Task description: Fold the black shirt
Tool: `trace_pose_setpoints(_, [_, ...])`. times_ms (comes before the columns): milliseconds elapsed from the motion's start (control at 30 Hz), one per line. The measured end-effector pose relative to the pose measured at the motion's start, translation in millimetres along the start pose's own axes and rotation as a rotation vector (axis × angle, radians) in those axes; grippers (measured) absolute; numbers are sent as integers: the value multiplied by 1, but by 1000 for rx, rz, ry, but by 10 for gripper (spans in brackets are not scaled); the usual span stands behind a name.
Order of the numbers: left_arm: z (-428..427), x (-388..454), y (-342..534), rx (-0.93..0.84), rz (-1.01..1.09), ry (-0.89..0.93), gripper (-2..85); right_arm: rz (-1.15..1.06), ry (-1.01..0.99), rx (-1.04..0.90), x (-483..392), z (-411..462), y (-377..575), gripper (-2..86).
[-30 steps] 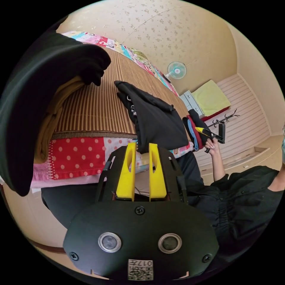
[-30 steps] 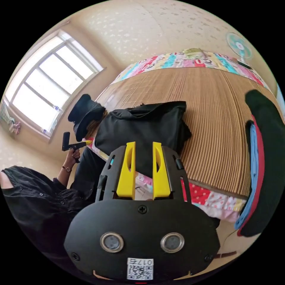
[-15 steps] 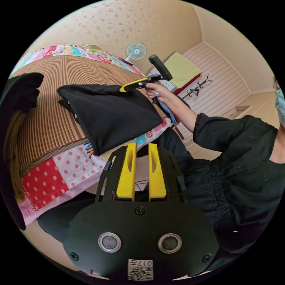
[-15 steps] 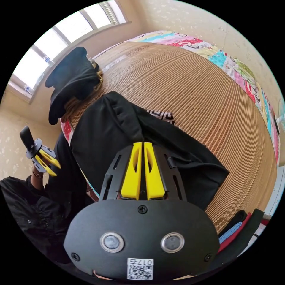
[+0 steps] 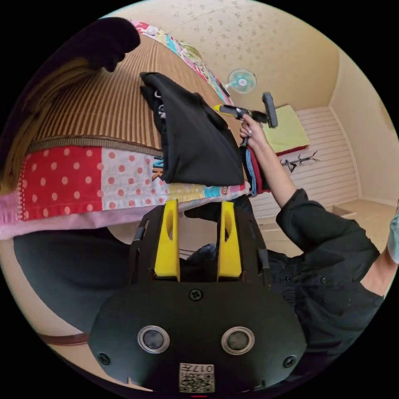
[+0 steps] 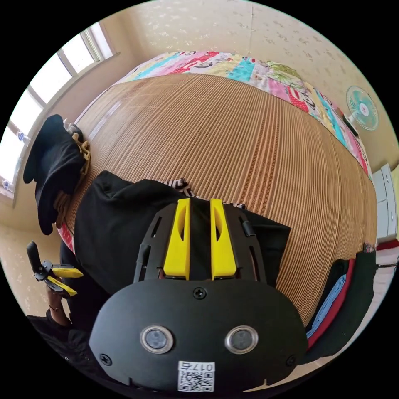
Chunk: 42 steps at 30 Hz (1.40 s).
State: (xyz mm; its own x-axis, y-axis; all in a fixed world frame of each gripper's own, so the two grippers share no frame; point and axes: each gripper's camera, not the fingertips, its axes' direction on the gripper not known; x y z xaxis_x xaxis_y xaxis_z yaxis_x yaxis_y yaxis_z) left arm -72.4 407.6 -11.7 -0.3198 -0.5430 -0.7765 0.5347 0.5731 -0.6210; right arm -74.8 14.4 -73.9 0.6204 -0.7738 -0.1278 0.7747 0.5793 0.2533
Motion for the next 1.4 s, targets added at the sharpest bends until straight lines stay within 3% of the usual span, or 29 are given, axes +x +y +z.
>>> trace_pose_setpoints(133, [5,-17,-1,95,-92,27,147,58,-21,78,17,-31,65,68])
trace_pose_setpoints(400, [44,-26,-2,208,-245,-20,114,176,-262,91,70,-34,196,38])
trace_pose_setpoints(600, [53,8,-1,324,-157,-34,41,161,-76,100,80,-25,246,22])
trace_pose_setpoints(767, [76,79,-39,338,47,-55,39,270,-141,196,98,-5,290,8])
trace_pose_setpoints(1033, [230,243,-114,153,461,-129,39,270,-123,315,109,10,331,5])
trace_pose_setpoints(1100, [302,284,-113,15,586,-144,39,282,-198,285,127,9,335,5])
trace_pose_setpoints(1200, [380,303,-91,-151,642,-111,39,369,-403,227,167,2,353,6])
trace_pose_setpoints(1400, [449,272,-36,-319,584,-105,81,501,-573,241,232,3,433,14])
